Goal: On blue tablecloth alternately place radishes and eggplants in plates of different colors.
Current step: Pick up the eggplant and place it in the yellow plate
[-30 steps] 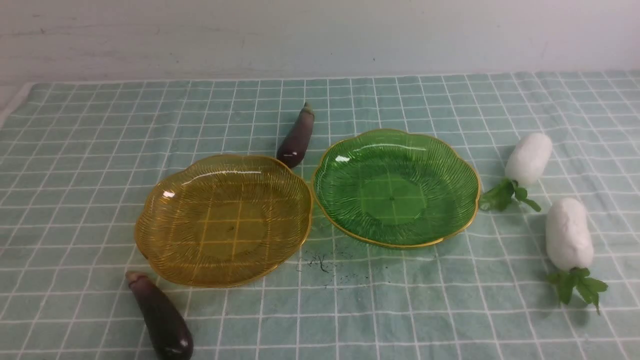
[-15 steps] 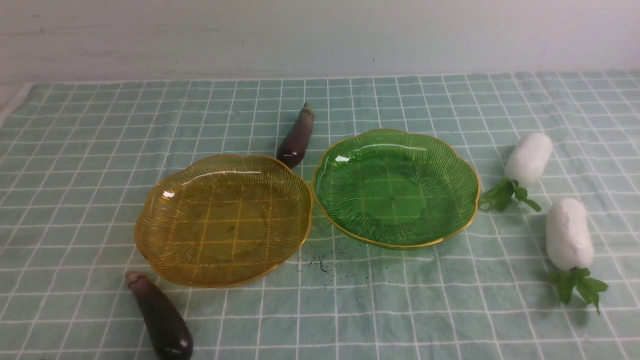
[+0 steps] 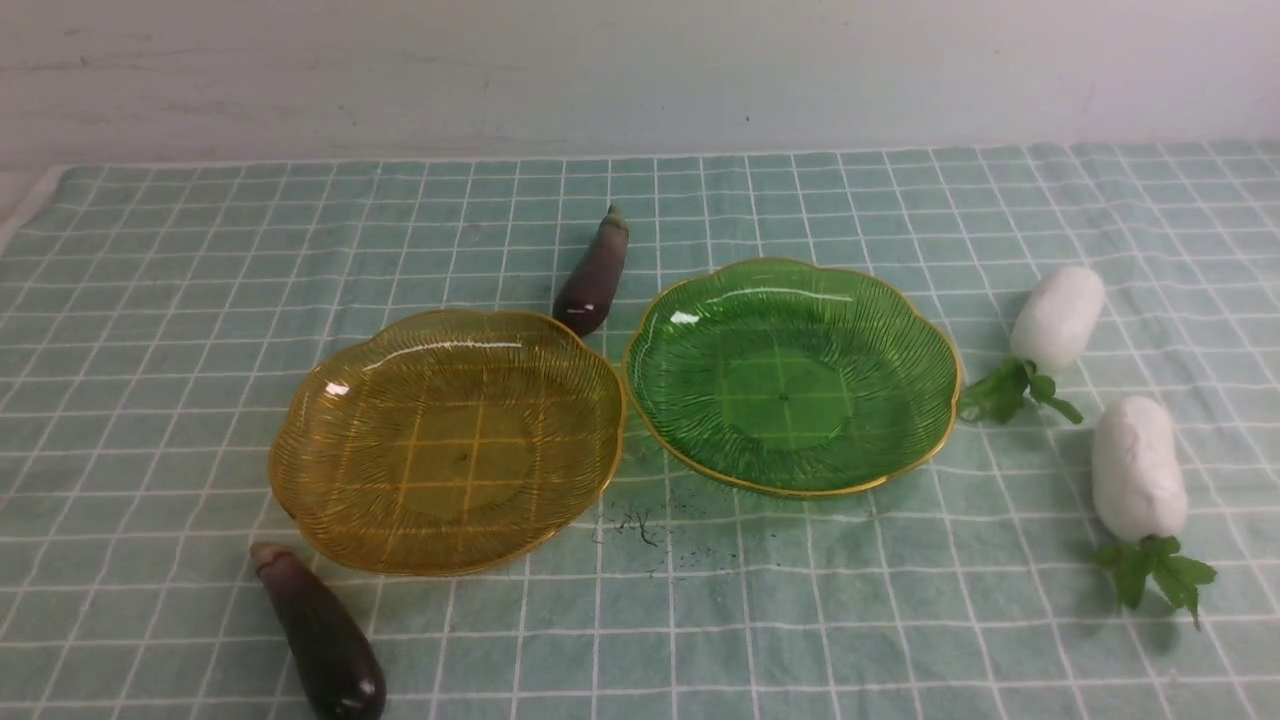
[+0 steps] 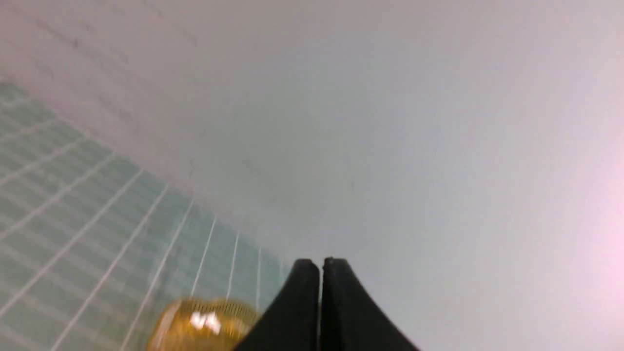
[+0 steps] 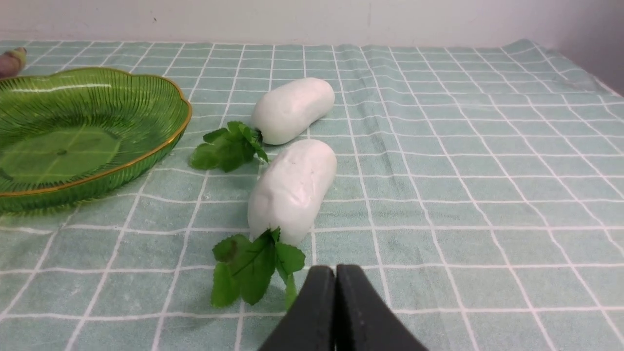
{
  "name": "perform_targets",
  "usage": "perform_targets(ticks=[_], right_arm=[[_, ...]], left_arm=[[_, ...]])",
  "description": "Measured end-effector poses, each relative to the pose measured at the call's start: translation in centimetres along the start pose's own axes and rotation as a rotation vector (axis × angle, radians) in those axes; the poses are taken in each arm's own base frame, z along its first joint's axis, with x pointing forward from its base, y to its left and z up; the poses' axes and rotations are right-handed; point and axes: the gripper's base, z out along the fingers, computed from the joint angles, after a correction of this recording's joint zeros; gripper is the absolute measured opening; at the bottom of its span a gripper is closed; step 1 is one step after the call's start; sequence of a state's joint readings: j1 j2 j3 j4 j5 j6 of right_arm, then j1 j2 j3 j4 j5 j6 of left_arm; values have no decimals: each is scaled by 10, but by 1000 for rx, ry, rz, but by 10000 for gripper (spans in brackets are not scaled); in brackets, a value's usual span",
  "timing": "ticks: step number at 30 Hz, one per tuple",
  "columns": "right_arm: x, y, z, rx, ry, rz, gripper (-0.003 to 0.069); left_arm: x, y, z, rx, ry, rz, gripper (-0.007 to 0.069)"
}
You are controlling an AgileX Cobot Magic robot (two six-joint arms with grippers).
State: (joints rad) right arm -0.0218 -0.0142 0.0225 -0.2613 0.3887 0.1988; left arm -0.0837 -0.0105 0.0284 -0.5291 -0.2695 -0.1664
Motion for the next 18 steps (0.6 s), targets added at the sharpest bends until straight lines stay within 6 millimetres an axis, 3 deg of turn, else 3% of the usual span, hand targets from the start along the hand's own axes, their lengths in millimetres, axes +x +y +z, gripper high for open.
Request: perform_targets(ticks=[2, 5, 9, 13, 18], right_arm=[[-1, 0, 0, 0, -13, -6, -13], [-7, 3, 0, -33, -95, 81, -13], [-25, 5, -3, -110, -281, 352, -13], [-37, 4, -8, -161, -415, 536, -13], [-39, 4, -9, -169, -441, 557, -13]], left_arm=[[-9, -5, 1, 15, -57, -32, -8], [-36, -31, 3, 81, -71, -60, -8], [-57, -69, 12, 114, 138, 22, -8], [-42, -83, 49, -29, 667, 186, -8], [-3, -58, 90, -262, 1130, 292, -8]])
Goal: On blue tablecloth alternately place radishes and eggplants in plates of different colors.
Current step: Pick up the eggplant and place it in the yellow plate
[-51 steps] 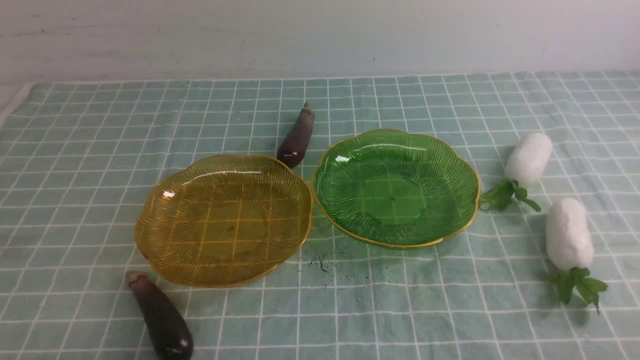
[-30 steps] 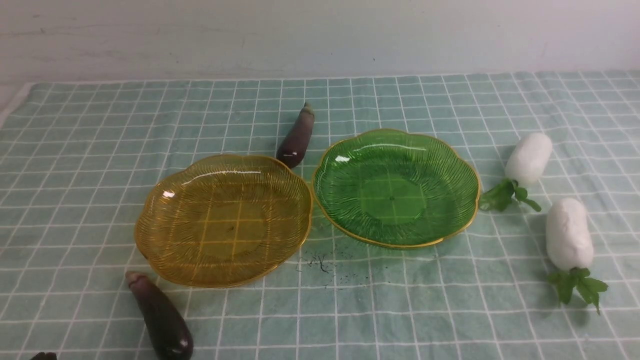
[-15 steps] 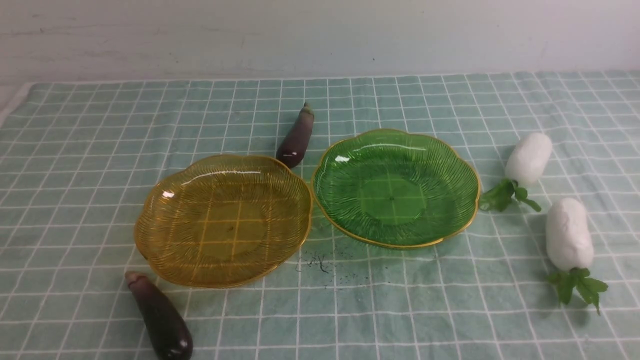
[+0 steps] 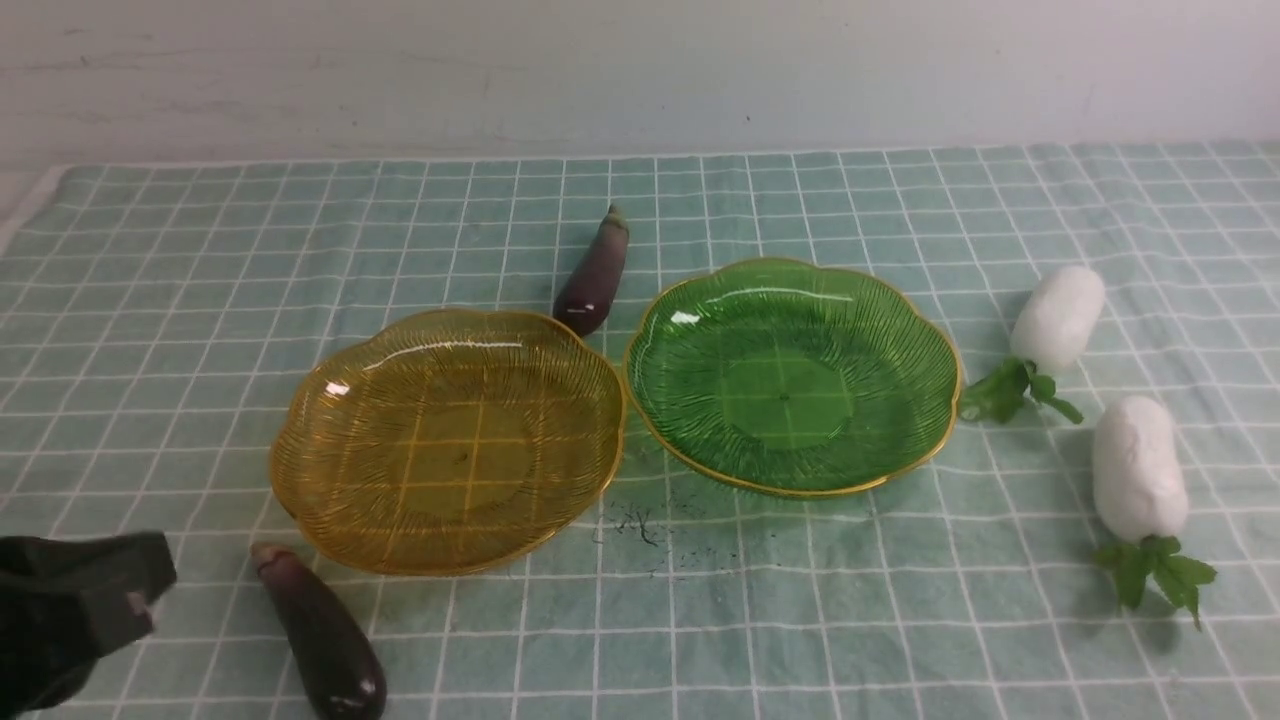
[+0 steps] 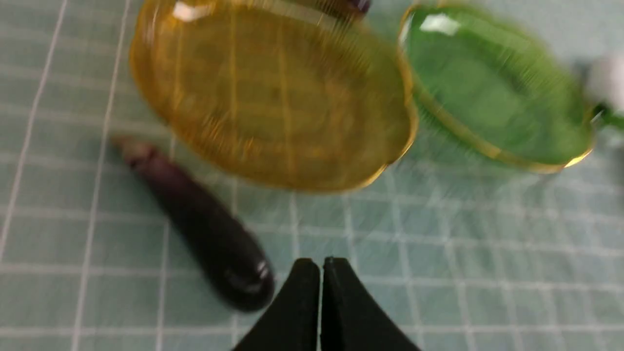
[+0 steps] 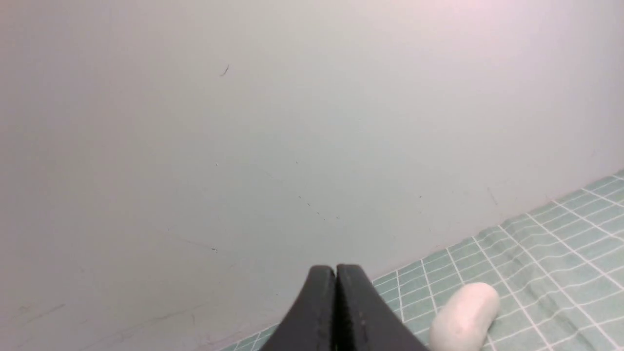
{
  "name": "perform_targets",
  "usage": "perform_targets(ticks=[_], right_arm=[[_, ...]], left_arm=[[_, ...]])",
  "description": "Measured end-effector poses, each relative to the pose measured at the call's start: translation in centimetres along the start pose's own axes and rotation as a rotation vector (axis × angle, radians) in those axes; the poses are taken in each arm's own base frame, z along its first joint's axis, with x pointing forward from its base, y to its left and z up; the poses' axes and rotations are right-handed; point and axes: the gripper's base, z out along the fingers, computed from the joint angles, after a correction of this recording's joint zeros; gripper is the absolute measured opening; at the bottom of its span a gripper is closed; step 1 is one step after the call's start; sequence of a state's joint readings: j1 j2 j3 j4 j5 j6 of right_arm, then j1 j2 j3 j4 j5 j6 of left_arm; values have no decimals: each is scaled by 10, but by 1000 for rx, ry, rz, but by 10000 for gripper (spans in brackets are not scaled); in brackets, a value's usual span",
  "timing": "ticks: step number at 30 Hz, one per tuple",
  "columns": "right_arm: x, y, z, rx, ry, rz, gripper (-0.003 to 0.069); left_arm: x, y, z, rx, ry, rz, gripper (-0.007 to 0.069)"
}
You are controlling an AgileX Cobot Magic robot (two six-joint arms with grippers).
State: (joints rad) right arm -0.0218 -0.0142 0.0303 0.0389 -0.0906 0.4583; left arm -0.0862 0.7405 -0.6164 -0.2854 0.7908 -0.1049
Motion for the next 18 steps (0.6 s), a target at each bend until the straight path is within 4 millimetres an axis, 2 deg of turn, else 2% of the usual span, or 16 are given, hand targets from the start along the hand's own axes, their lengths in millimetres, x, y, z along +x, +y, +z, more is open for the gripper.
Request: perform_targets(ticks=[4, 8, 11, 16, 18], right_arm=[[-3, 1, 0, -14, -31, 15, -13], [-8, 5, 1, 21, 48, 61, -13], [-28, 17, 6, 49, 163, 73, -13], [-60, 41, 30, 61, 436, -70, -13], [-63, 48, 42, 53, 567, -148, -13]], left_arm=[[-4, 9, 51, -76, 247, -45, -8], [-10, 11, 68, -98, 313, -58, -8], [-20, 11, 76, -115, 343, -48, -8], [-42, 7, 88, -127, 370, -44, -3], [-49, 6, 94, -130, 393, -45, 13]])
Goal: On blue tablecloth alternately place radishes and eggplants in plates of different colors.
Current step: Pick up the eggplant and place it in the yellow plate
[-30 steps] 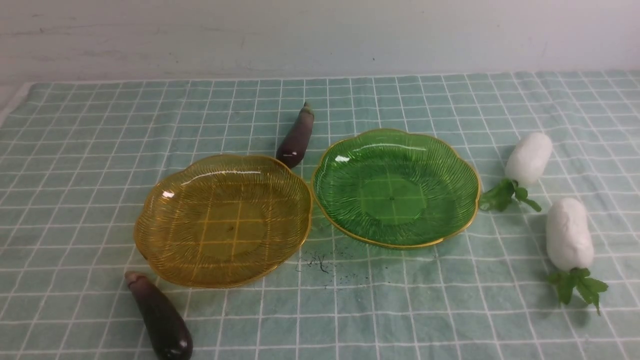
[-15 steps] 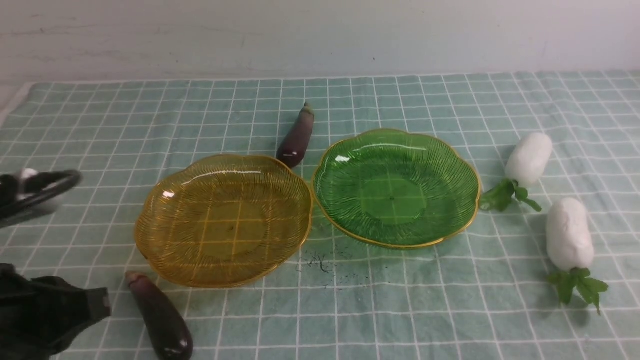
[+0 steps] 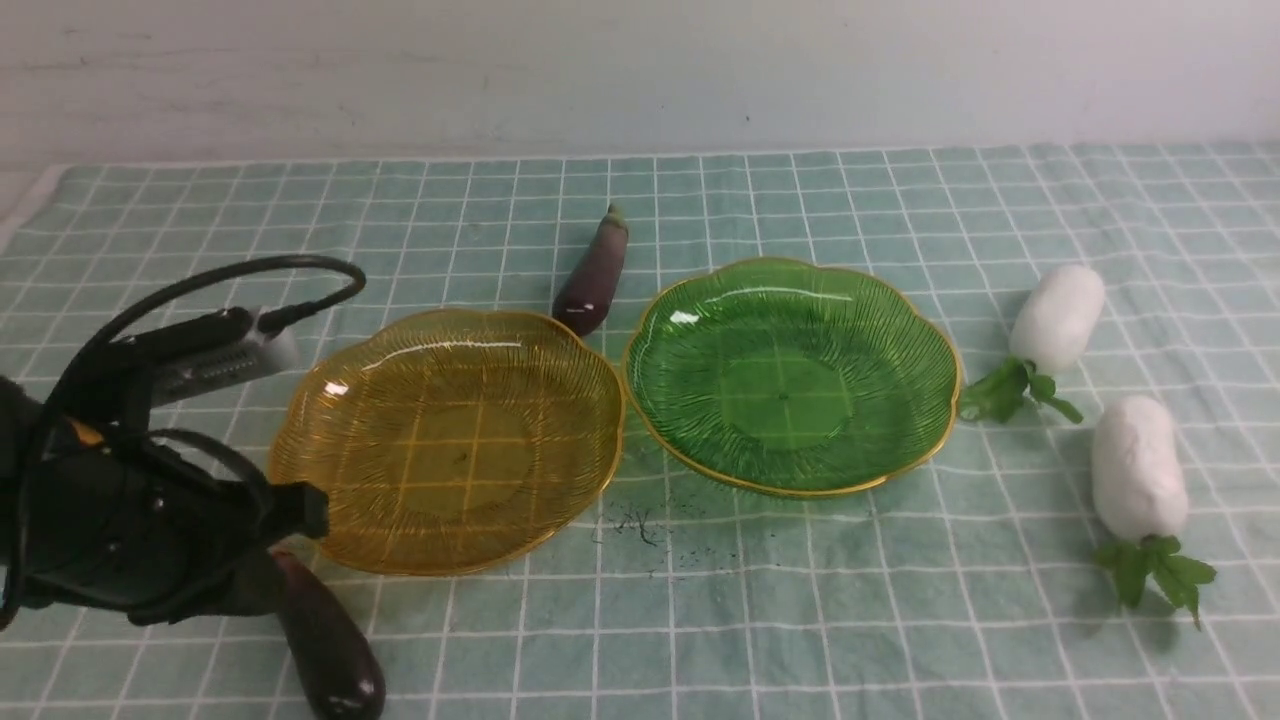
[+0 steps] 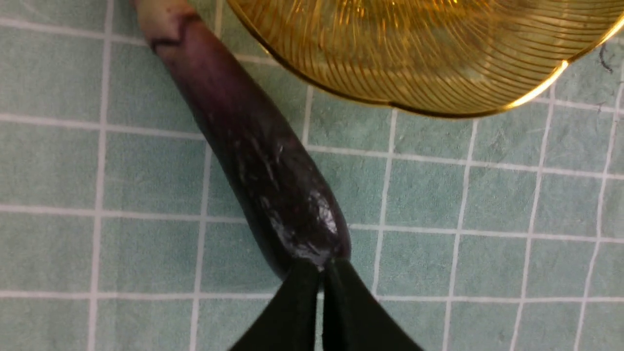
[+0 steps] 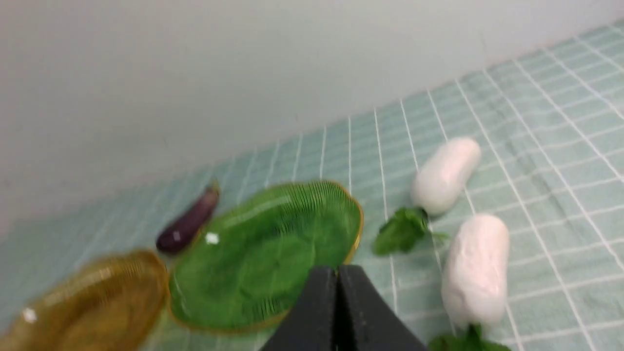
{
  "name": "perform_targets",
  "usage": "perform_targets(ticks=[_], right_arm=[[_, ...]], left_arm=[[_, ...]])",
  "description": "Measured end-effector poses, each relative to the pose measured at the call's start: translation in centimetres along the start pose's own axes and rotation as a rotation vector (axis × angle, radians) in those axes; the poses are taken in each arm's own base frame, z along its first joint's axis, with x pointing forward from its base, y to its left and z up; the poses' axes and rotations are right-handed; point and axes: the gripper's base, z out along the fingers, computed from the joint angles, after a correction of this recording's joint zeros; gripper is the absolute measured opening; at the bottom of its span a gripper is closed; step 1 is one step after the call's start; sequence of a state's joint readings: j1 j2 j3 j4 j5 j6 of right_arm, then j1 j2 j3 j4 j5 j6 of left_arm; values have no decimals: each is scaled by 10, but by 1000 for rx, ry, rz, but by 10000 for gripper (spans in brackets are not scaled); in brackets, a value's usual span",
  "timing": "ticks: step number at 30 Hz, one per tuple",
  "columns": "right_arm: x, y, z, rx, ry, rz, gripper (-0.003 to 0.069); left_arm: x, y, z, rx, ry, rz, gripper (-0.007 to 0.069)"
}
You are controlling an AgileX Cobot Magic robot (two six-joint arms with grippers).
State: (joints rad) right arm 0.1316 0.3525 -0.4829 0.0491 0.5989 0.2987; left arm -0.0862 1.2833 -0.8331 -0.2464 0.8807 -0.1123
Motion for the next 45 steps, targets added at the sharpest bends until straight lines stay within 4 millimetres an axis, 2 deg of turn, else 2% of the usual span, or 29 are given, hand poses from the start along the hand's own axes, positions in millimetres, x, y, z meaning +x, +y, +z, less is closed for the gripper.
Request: perform_targets(ticks=[2, 5, 8, 13, 15, 21, 24, 29, 30, 31, 35, 38, 39, 40, 41, 42, 45], right_arm=[[-6, 5, 6, -5, 81, -68, -13], [-10, 12, 25, -28, 206, -129, -13], [-3, 16, 37, -61, 283, -99, -13], [3, 18, 41, -107, 305, -109, -13], [4, 19, 42, -117, 304, -112, -13], [2, 20, 43, -123, 279, -119, -13], [0, 20, 43, -123, 264, -120, -13], [1, 20, 45, -121, 271, -120, -13], [2, 19, 47, -118, 287, -120, -13], [4, 19, 49, -115, 308, -120, -13], [4, 20, 54, -106, 387, -126, -13], [-10, 26, 57, -103, 440, -151, -13], [-14, 27, 57, -98, 452, -164, -13], [-19, 28, 58, -92, 458, -174, -13], [-23, 29, 60, -78, 474, -183, -13], [-30, 29, 64, -50, 505, -194, -13], [-45, 25, 77, 47, 561, -219, -13]], left_arm=[[-4, -1, 4, -5, 26, -2, 39], [-8, 2, 22, -25, 112, -16, 166], [-10, 4, 37, -43, 158, -71, 356], [-15, 8, 59, -65, 188, -132, 552], [-16, 10, 70, -75, 211, -142, 585], [-19, 13, 89, -91, 239, -153, 590], [-19, 15, 98, -100, 256, -159, 566], [-18, 17, 106, -110, 283, -162, 418], [-18, 17, 106, -114, 289, -158, 347], [-17, 17, 106, -119, 298, -153, 338], [-11, 18, 98, -137, 351, -134, 349], [-7, 15, 59, -159, 306, -86, 349], [-7, 14, 43, -158, 252, -66, 349], [-7, 13, 38, -157, 234, -58, 349], [-9, 10, 22, -149, 178, -30, 349], [-12, 6, 5, -132, 113, 25, 349], [-30, -8, -28, -86, -32, 179, 349]])
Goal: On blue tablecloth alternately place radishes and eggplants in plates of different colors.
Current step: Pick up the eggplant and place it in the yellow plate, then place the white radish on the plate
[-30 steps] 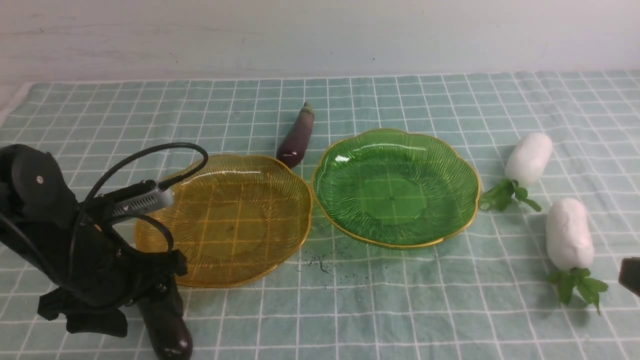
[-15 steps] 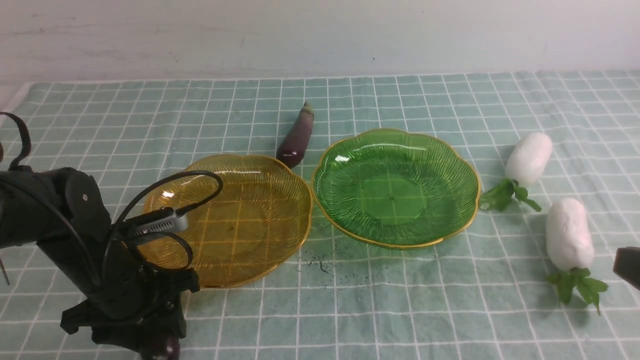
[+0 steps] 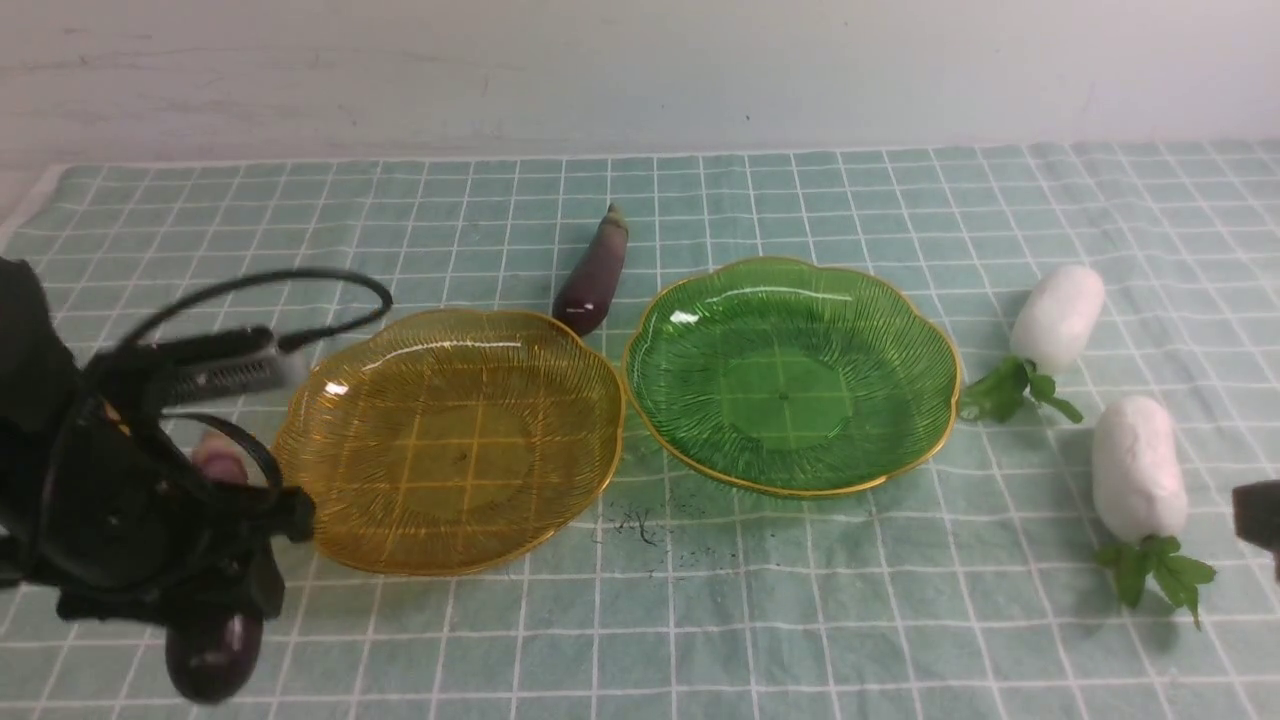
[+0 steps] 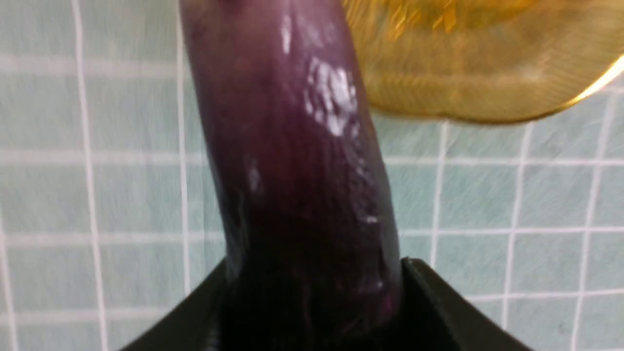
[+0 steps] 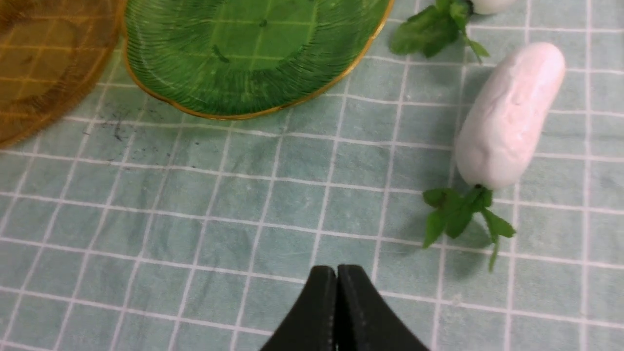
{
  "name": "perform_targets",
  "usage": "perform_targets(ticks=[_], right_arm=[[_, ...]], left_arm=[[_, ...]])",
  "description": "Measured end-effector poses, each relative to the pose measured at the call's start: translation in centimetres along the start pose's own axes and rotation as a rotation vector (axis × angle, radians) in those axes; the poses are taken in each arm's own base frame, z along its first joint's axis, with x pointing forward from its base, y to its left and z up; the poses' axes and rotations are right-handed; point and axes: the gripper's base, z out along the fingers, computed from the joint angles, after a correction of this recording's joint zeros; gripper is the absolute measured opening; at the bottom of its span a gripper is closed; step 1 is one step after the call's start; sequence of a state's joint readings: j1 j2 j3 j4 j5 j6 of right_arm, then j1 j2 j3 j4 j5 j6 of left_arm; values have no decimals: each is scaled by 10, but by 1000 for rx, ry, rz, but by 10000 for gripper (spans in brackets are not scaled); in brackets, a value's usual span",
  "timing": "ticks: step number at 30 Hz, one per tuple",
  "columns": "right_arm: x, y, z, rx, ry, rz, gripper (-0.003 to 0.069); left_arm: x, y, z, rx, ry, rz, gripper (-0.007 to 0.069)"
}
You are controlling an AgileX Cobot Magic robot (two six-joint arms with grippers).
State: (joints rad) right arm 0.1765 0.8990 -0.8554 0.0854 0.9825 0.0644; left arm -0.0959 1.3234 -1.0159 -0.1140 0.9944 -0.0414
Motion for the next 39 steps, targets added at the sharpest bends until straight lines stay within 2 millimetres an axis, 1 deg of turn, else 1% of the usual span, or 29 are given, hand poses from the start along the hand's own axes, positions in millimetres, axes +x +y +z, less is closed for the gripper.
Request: perform_targets(ticks=[1, 3, 4, 5, 8, 9, 10, 11, 12, 13, 14, 15, 16, 18, 19, 21, 22, 23, 24, 25, 27, 28, 30, 32, 33, 34, 36, 38, 39], right_arm=[[-7, -3, 3, 23, 16, 9, -13], [-20, -15, 12, 95, 69, 37, -13], [-26, -18, 14, 112, 83, 43, -13], [-31, -24, 21, 133, 108, 62, -13], [-49, -42, 37, 172, 160, 134, -13], [-54, -48, 44, 178, 178, 160, -13], [-55, -50, 48, 179, 189, 174, -13], [-62, -59, 60, 179, 214, 213, -13], [-65, -65, 69, 176, 232, 232, -13], [-70, -71, 85, 168, 261, 249, -11], [-73, -74, 93, 161, 272, 251, -8], [-75, -77, 104, 156, 290, 257, -1], [-75, -78, 107, 155, 296, 259, -1], [-78, -81, 122, 146, 317, 268, 16], [-80, -85, 142, 134, 355, 283, 46], [-84, -88, 159, 120, 378, 300, 101], [-83, -89, 163, 119, 387, 303, 115], [-88, -92, 177, 112, 400, 312, 188], [-88, -92, 179, 111, 401, 314, 197], [-91, -94, 188, 108, 411, 318, 267], [-93, -97, 200, 105, 427, 323, 365], [-92, -98, 204, 104, 437, 325, 409], [-90, -100, 213, 104, 458, 328, 515], [-85, -102, 224, 102, 491, 334, 601], [-85, -102, 224, 102, 493, 334, 607], [-81, -103, 231, 102, 518, 338, 645], [-75, -105, 241, 100, 556, 344, 668], [-68, -106, 249, 96, 593, 351, 665], [-64, -105, 254, 84, 617, 355, 636]], left_arm=[[-4, -2, -3, 9, -21, 27, 349], [-22, -10, -16, 44, -99, 98, 349], [-28, -14, -16, 57, -109, 123, 349], [-35, -17, -19, 68, -127, 142, 349], [-53, -28, -12, 93, -133, 204, 349], [-59, -31, -7, 97, -126, 228, 349], [-60, -32, -6, 98, -124, 234, 349], [-69, -39, 9, 101, -95, 291, 349], [-76, -42, 29, 94, -51, 328, 349], [-79, -44, 44, 82, -18, 352, 349], [-80, -44, 57, 68, 12, 364, 349], [-81, -43, 67, 57, 33, 372, 349], [-82, -43, 69, 55, 40, 373, 349], [-82, -41, 89, 34, 82, 383, 349], [-83, -40, 102, 25, 106, 387, 349], [-83, -38, 115, 20, 127, 385, 353], [-83, -38, 117, 19, 132, 385, 354], [-83, -38, 122, 17, 147, 376, 399], [-83, -38, 123, 17, 147, 374, 407], [-84, -38, 122, 16, 153, 363, 477], [-87, -39, 117, 14, 168, 351, 570], [-89, -40, 113, 15, 175, 349, 605], [-95, -42, 105, 17, 182, 346, 657], [-105, -45, 91, 20, 161, 331, 679], [-105, -45, 91, 19, 164, 329, 680], [-114, -48, 82, 24, 126, 323, 682], [-130, -53, 67, 33, 33, 318, 678], [-145, -57, 57, 43, -65, 308, 648], [-158, -61, 50, 52, -147, 298, 615]])
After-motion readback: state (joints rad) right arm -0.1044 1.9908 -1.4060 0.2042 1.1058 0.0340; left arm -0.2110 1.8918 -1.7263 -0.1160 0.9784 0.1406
